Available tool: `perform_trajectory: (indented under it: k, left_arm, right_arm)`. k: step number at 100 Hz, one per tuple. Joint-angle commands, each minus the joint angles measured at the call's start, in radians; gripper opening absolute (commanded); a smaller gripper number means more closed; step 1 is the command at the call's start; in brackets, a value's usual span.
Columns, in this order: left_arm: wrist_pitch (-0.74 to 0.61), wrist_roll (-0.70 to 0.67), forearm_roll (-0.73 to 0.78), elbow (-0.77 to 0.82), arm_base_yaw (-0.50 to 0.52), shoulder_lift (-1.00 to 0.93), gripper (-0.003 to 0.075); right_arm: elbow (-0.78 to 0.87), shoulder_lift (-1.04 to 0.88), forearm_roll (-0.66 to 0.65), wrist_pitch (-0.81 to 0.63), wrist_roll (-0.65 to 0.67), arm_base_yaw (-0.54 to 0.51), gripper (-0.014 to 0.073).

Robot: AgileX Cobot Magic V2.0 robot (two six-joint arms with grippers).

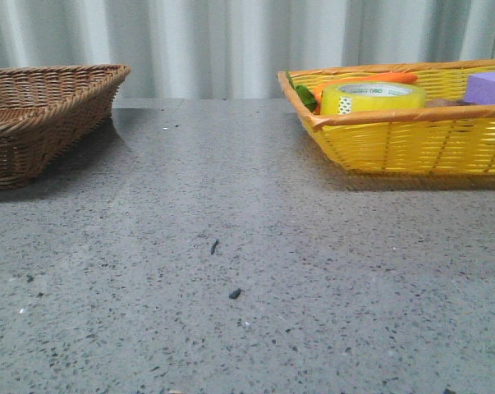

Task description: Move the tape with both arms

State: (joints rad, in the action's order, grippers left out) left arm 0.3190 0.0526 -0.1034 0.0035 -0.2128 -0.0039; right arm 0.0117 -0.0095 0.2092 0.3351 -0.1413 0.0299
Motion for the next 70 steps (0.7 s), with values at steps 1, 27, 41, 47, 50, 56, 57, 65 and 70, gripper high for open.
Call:
perform_trajectory:
  k: [1,27,41,47,50,56,57,65,70]
  left_arm:
    - [-0.073,-0.008,-0.011,0.009,0.0,-0.028,-0.002]
    - [-0.133,-0.008,-0.013,0.009,0.0,-0.028,-0.002]
    - [-0.286,-0.008,-0.096,0.009,0.0,-0.028,-0.002]
    - [-0.348,-0.008,-0.207,0.009,0.0,-0.028,-0.002]
    - [-0.375,-0.008,-0.263,0.009,0.0,-0.028,-0.002]
    - [-0.417,-0.008,-0.365,0.009,0.0,-0.028,-0.002]
    - [-0.421,-0.008,-0.372,0.009,0.0,-0.028,-0.002]
    - [-0.428,-0.008,-0.43,0.009,0.0,-0.028,-0.002]
    - [-0.42,-0.008,-0.443,0.009,0.0,-0.028,-0.002]
  right_arm:
    - [0.022,-0.019,-0.006,-0.019,-0.008,-0.006,-0.0064]
    - [0.022,-0.019,-0.006,-0.153,-0.008,-0.006,-0.0064]
    - [0.022,-0.019,0.01,-0.289,-0.008,-0.006,-0.0064]
    - [0.022,-0.019,0.039,-0.329,-0.008,-0.006,-0.0064]
    - [0.022,-0.019,0.071,-0.343,-0.008,-0.006,-0.0064]
    - [0.022,-0.019,0.105,-0.35,-0.008,-0.006,-0.0064]
    - [0.022,-0.019,0.109,-0.351,-0.008,-0.006,-0.0064]
    - [0.022,-0.019,0.129,-0.363,-0.008,-0.006,-0.0064]
    - [0.022,-0.019,0.16,-0.369,-0.008,-0.006,-0.0064]
